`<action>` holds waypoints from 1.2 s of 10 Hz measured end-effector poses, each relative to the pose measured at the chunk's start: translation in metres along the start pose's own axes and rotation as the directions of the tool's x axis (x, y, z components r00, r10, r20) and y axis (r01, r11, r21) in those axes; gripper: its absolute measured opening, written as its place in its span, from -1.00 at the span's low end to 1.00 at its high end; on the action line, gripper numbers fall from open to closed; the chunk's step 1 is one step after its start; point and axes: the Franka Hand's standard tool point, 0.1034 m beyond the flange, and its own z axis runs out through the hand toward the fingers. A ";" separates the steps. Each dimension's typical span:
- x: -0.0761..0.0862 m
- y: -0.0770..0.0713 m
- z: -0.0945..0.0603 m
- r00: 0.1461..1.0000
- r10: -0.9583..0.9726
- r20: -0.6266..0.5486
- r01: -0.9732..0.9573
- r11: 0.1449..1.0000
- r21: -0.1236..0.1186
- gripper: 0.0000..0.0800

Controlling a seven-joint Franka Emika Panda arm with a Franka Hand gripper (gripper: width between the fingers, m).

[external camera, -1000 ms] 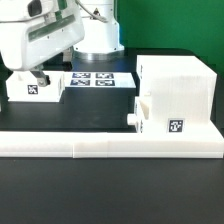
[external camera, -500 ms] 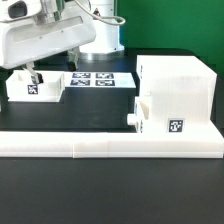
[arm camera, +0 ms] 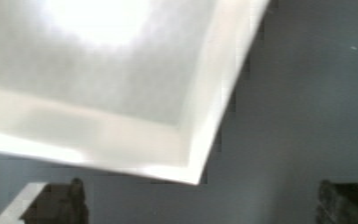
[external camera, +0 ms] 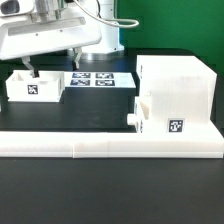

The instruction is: Assemble drawer

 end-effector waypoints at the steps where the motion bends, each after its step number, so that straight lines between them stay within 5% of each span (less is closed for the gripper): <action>1: -0.003 -0.001 0.002 0.998 0.061 0.003 -0.061 0.998 0.004 0.62; 5: -0.003 -0.002 0.004 0.994 0.105 0.000 -0.105 0.994 0.004 0.62; 12: -0.041 -0.009 0.044 0.995 0.099 -0.012 -0.099 0.995 -0.029 0.62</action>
Offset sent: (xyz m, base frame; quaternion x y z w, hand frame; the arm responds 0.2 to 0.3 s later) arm 0.0000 0.0000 0.0000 0.0000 0.0000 0.0000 1.0000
